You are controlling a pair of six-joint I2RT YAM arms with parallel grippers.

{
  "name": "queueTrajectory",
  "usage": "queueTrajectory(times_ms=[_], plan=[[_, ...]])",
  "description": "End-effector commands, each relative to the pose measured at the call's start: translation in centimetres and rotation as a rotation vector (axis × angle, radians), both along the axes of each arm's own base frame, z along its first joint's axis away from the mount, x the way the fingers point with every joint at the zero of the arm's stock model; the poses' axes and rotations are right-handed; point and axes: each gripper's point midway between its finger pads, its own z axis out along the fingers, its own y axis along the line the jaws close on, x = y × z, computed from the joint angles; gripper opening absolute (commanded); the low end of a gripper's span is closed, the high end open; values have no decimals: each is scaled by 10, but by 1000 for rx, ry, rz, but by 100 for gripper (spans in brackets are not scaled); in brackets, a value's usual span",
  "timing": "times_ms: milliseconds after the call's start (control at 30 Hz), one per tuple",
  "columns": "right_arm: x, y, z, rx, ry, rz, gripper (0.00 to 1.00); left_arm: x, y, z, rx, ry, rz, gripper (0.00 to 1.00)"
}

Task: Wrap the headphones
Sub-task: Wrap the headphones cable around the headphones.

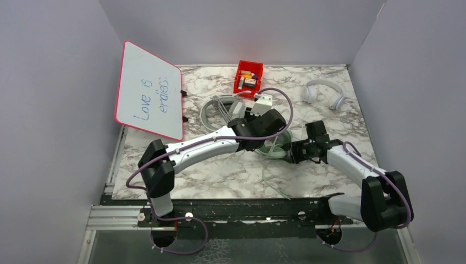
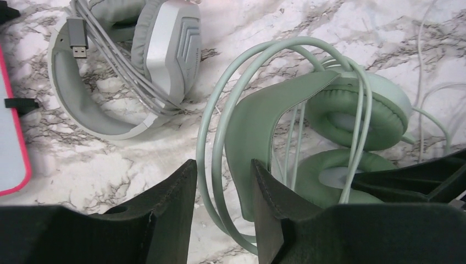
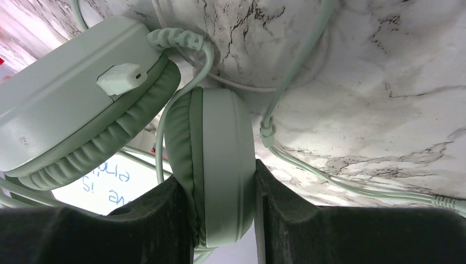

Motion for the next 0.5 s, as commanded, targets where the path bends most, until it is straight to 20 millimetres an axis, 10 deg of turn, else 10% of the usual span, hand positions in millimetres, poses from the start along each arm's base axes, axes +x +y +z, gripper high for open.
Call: queueTrajectory(times_ms=[0,467], plan=[[2,-2,0,-21,0,-17,0,3,8,2,90,-33,29,41],[2,-2,1,-18,-1,-21,0,5,26,-8,116,-32,75,29]])
